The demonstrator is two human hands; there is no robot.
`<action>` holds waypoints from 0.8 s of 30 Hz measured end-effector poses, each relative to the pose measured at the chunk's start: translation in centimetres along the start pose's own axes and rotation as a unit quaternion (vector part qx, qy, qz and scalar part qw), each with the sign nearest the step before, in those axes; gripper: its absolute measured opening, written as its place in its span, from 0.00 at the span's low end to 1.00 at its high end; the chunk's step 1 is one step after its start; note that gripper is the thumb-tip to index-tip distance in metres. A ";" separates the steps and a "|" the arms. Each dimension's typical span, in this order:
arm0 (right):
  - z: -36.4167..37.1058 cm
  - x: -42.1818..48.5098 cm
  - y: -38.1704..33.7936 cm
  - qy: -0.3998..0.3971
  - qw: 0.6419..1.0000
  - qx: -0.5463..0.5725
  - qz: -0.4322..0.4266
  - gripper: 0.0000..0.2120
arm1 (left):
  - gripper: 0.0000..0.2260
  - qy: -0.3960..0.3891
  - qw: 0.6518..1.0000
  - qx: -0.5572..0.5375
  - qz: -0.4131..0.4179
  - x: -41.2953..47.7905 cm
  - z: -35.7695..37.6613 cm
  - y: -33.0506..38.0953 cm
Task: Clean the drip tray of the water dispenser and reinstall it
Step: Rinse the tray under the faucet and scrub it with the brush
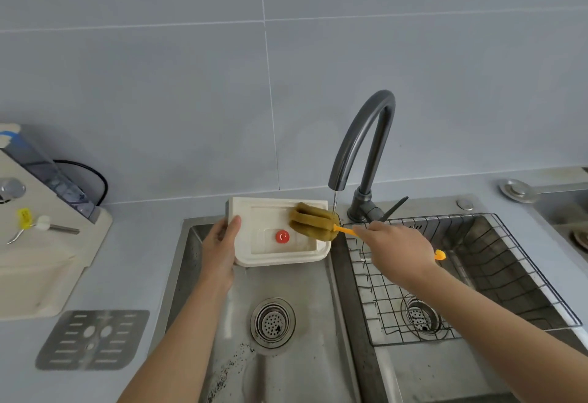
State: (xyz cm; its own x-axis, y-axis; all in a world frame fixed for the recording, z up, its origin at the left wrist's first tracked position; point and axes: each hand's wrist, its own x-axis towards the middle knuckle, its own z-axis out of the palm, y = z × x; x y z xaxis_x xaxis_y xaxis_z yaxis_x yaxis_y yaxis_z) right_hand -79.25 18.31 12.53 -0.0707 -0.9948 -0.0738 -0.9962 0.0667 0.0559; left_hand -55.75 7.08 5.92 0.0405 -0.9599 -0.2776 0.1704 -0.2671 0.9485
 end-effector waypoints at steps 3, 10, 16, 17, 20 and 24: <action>0.2 -0.2 -1.1 -0.011 0.999 -0.034 -0.016 0.20 | 0.02 -0.012 1.000 0.022 0.014 -0.4 0.5 0.4; 0.6 -0.5 -1.1 -0.067 0.995 -0.070 -0.039 0.19 | 0.02 0.001 0.999 0.039 0.032 -0.4 1.0 0.6; -0.3 -0.9 -0.2 -0.067 0.994 -0.076 -0.034 0.18 | 0.06 0.006 0.998 0.049 0.030 -0.7 0.9 0.5; -0.3 -1.0 0.0 -0.062 0.995 -0.073 -0.028 0.18 | 0.06 0.006 0.999 0.047 0.027 -0.7 0.8 0.5; -0.3 -1.4 0.8 -0.048 0.997 -0.060 -0.009 0.19 | 0.03 0.023 0.999 0.035 0.010 -0.5 0.4 0.4; -0.4 -1.9 2.2 -0.048 0.998 -0.033 0.036 0.18 | 0.10 0.054 0.998 0.025 -0.030 0.1 -0.3 0.3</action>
State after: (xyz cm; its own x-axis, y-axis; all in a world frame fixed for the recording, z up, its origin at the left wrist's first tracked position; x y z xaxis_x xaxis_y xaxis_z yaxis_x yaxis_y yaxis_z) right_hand -81.24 20.36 13.18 -0.1495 -0.9753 -0.1626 -0.9830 0.1290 0.1306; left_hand -55.36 6.95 6.13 0.1381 -0.9281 -0.3457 0.1261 -0.3297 0.9356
